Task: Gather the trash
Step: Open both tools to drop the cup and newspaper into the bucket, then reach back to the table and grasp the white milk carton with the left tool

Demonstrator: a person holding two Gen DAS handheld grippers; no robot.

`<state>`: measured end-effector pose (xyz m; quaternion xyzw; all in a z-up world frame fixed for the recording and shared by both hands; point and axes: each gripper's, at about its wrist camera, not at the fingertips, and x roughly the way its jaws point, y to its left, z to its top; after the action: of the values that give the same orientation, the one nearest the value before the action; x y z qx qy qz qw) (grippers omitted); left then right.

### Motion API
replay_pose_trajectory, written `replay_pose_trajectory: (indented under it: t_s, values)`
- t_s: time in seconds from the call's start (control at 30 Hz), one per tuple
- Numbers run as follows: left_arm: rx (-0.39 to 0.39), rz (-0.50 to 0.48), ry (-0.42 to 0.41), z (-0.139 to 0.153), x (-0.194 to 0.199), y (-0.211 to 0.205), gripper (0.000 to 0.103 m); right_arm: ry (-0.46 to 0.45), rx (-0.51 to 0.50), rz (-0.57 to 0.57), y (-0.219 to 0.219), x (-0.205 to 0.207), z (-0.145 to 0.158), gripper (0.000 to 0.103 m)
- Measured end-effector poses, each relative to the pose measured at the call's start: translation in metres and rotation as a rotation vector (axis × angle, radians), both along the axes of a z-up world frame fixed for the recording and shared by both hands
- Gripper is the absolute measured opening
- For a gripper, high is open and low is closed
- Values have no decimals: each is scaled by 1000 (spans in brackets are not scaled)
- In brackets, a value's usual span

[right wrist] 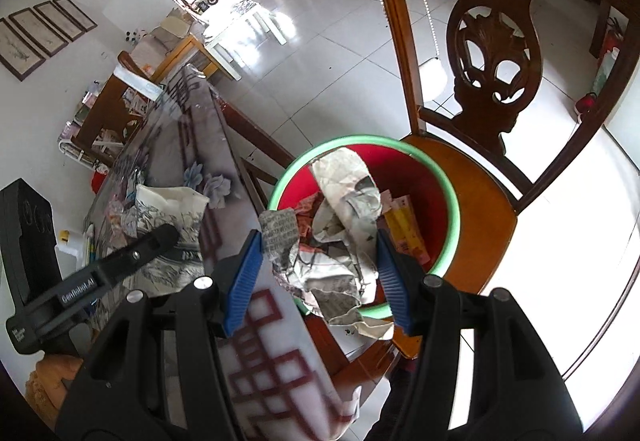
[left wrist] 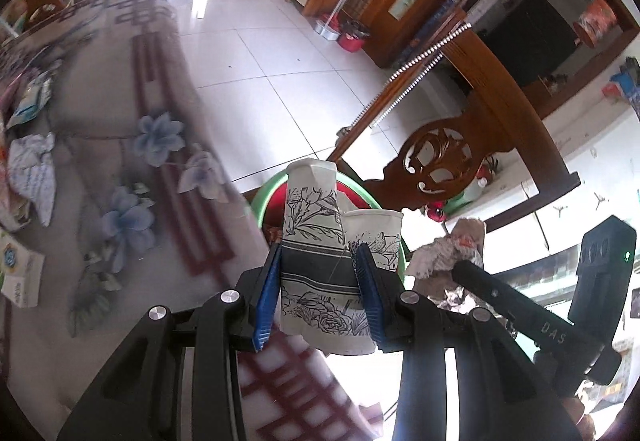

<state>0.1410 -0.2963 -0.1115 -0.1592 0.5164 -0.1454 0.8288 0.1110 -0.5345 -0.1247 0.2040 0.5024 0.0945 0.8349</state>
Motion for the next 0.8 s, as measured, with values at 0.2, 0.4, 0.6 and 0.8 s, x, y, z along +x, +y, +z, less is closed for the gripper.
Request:
replay_pose_trajectory:
  t_s: [0.2, 0.4, 0.6, 0.8]
  values:
    - [13, -22, 8, -2, 9, -12, 66, -3, 11, -11, -8, 15, -2, 68]
    - [27, -12, 4, -4, 4, -8, 69, 2, 26, -25, -10, 21, -7, 75]
    - [62, 171, -3, -3, -10, 44, 69, 22, 25, -3, 0, 24, -12, 75]
    - [99, 485, 10, -5, -34, 136, 69, 48, 35, 24, 17, 24, -19, 75]
